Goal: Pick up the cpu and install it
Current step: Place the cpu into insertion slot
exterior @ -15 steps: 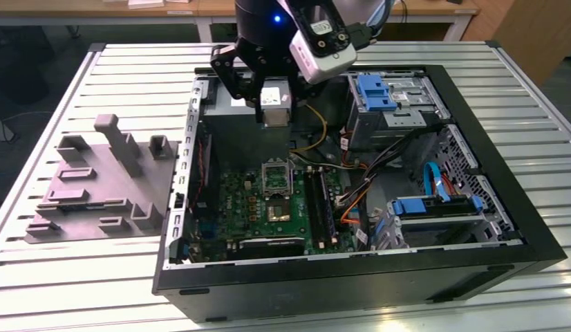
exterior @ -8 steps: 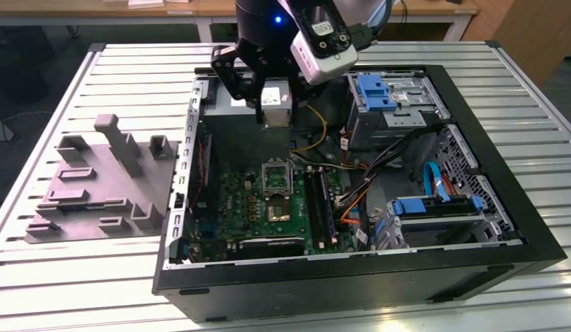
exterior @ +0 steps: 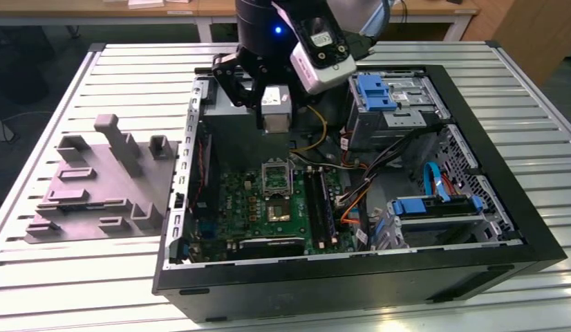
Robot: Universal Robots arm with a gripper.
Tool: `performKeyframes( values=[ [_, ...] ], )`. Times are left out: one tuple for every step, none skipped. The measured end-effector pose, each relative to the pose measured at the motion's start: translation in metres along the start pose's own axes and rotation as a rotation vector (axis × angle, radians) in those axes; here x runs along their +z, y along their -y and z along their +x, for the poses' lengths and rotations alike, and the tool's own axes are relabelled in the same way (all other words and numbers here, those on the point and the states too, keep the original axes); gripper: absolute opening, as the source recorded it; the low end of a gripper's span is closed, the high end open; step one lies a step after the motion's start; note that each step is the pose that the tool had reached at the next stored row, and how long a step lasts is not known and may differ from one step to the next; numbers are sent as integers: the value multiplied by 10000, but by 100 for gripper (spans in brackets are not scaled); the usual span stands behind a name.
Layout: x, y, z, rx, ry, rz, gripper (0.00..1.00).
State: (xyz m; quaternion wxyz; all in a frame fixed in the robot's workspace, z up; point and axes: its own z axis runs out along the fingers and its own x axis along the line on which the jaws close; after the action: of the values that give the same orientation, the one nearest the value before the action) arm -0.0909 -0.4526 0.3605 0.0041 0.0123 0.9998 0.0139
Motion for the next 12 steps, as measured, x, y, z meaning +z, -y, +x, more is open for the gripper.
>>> performKeyframes(
  values=[
    [3, 5, -1, -1, -2, 4, 47],
    [4, 14, -2, -2, -1, 3, 47],
    [6, 24, -2, 0, 0, 1, 47],
    [7, 32, -2, 0, 0, 1, 47],
    [8, 39, -2, 0, -1, 2, 47],
    [11, 42, -2, 0, 0, 0, 47],
    [16, 43, -2, 2, 0, -1, 47],
    [22, 44, -4, 1, 0, 1, 47],
    [28, 44, -6, 1, -1, 2, 47],
    [34, 45, -7, 1, -1, 1, 47],
    [38, 45, -8, 2, -1, 2, 47],
    [39, 45, -8, 2, -1, 2, 47]
  ],
)
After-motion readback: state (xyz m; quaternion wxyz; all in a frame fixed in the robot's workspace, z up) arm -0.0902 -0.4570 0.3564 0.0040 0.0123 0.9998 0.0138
